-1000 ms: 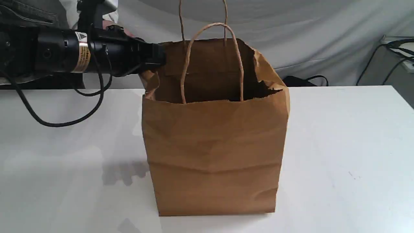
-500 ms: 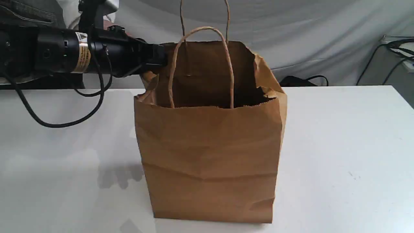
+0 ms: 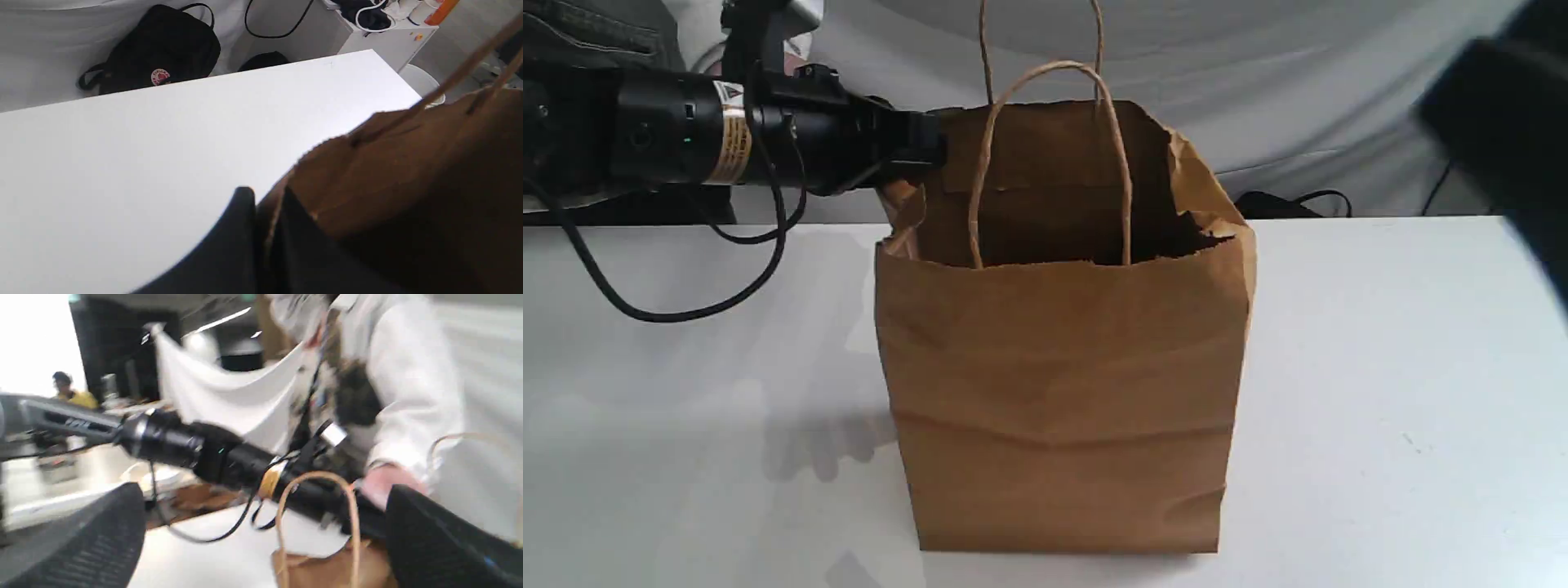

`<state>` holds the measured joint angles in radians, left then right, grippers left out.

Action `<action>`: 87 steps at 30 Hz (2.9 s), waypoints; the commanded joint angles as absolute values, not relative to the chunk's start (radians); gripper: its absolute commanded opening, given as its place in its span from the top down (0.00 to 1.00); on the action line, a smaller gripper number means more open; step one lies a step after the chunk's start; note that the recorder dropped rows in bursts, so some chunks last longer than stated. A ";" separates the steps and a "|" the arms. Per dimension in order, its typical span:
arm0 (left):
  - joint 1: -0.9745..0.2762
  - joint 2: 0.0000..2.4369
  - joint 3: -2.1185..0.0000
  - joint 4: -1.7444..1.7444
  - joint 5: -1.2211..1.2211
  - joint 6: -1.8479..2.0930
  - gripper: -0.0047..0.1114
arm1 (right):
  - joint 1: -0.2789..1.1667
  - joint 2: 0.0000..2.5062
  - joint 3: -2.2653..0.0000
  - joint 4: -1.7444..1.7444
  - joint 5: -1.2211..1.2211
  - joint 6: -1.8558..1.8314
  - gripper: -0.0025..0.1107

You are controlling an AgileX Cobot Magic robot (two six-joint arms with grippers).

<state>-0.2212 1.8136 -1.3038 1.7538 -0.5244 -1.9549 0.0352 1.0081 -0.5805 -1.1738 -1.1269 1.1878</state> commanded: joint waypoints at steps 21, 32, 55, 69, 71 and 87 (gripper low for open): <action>-0.225 1.810 -1.309 1.744 -0.524 -1.909 0.95 | 0.183 1.613 -1.033 -1.465 -1.221 1.331 0.37; -0.225 1.801 -1.386 1.744 -0.522 -2.143 0.96 | 0.209 1.611 -1.037 -1.642 -1.221 1.434 0.98; -0.067 1.802 -1.198 1.744 -0.762 -2.142 0.96 | 0.223 1.679 -1.584 -1.714 -0.995 2.087 0.98; -0.069 1.885 -1.196 1.744 -0.786 -2.142 0.96 | 0.268 1.933 -1.776 -1.689 -0.952 2.087 0.98; -0.069 1.899 -1.201 1.744 -0.782 -2.142 0.96 | 0.270 1.943 -1.785 -1.687 -0.952 2.087 0.98; -0.069 1.890 -1.231 1.744 -0.736 -2.060 0.96 | 0.270 1.943 -1.788 -1.710 -1.052 2.078 0.98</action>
